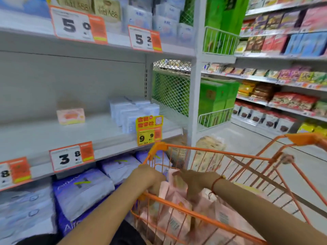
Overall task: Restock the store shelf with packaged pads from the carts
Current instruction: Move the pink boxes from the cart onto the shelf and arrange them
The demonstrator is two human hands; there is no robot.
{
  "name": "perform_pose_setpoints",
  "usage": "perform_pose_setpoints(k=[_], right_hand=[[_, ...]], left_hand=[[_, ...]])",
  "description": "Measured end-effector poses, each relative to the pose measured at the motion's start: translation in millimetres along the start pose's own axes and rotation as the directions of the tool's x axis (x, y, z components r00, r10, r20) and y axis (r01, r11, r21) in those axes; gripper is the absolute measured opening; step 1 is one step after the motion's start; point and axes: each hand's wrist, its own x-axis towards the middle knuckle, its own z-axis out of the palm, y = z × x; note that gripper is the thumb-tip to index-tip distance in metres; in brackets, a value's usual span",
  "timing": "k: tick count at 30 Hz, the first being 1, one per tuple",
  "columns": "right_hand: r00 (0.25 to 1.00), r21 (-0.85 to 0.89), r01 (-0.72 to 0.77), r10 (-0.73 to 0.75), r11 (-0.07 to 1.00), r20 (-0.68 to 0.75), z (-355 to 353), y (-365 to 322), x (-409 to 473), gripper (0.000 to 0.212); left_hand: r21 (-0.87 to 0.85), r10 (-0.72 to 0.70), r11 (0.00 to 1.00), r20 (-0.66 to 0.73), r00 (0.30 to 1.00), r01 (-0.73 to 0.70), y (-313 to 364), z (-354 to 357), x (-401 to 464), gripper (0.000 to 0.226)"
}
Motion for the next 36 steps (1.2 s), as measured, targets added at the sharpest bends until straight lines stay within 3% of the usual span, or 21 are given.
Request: perform_pose_setpoints(k=[3, 5, 9, 10, 11, 13, 15, 18, 20, 23, 24, 26, 28, 30, 33, 36], right_hand=[[0.989, -0.021, 0.0, -0.003, 1.0, -0.146, 18, 4, 10, 0.091], [0.985, 0.011, 0.032, -0.03, 0.999, -0.17, 28, 13, 16, 0.097], [0.942, 0.153, 0.065, -0.01, 0.986, -0.334, 18, 32, 21, 0.084], [0.949, 0.224, 0.08, -0.005, 0.971, -0.316, 15, 35, 21, 0.084], [0.967, 0.305, 0.094, -0.013, 0.948, -0.256, 13, 35, 19, 0.088], [0.993, 0.392, 0.059, -0.012, 0.918, -0.121, 18, 31, 19, 0.106], [0.992, 0.303, 0.041, -0.002, 0.952, -0.128, 28, 21, 24, 0.112], [0.978, 0.21, 0.032, 0.013, 0.977, -0.21, 36, 16, 31, 0.095], [0.975, 0.201, 0.037, 0.009, 0.979, -0.224, 30, 12, 28, 0.09], [0.99, 0.37, 0.027, 0.026, 0.929, -0.138, -3, 11, 1, 0.068], [0.994, 0.517, 0.049, 0.01, 0.855, -0.111, -16, 14, -10, 0.058], [0.989, 0.812, 0.149, -0.064, 0.565, -0.137, -35, 22, -29, 0.046], [0.964, 0.931, 0.263, -0.112, 0.252, -0.242, -46, 30, -38, 0.047], [0.937, 0.942, 0.336, -0.1, -0.022, -0.336, -53, 34, -38, 0.065], [0.901, 0.898, 0.383, -0.125, -0.215, -0.414, -70, 24, -46, 0.082], [0.883, 0.884, 0.403, -0.155, -0.237, -0.444, -91, 6, -53, 0.085]], left_hand=[[0.07, 0.04, 0.997, -0.175, 0.984, -0.028, -2, 4, -5, 0.043], [0.073, 0.071, 0.996, -0.25, 0.966, -0.055, -5, 7, -3, 0.046], [-0.201, 0.08, 0.966, -0.359, 0.93, -0.161, -18, 9, -4, 0.073], [-0.295, 0.074, 0.932, -0.41, 0.909, -0.209, -22, 8, -5, 0.076], [-0.408, 0.051, 0.876, -0.455, 0.889, -0.259, -25, 7, -7, 0.076], [-0.64, -0.021, 0.666, -0.529, 0.848, -0.383, -31, 3, -12, 0.076], [-0.774, -0.12, 0.417, -0.567, 0.815, -0.477, -38, -2, -16, 0.07], [-0.887, -0.266, 0.121, -0.461, 0.847, -0.445, -47, -8, -21, 0.045], [-0.914, -0.301, -0.005, -0.386, 0.872, -0.407, -51, -7, -22, 0.042], [-0.892, -0.355, -0.164, -0.346, 0.869, -0.422, -55, -6, -28, 0.042], [-0.87, -0.383, -0.222, -0.336, 0.86, -0.439, -56, -7, -30, 0.041], [-0.794, -0.434, -0.378, -0.302, 0.849, -0.476, -60, -8, -34, 0.039], [-0.658, -0.45, -0.555, -0.277, 0.849, -0.509, -65, -9, -36, 0.038], [-0.516, -0.466, -0.67, -0.266, 0.844, -0.533, -67, -11, -40, 0.039], [-0.449, -0.52, -0.688, -0.244, 0.819, -0.571, -66, -18, -48, 0.021], [-0.51, -0.59, -0.583, -0.27, 0.761, -0.632, -76, -29, -67, 0.005]])
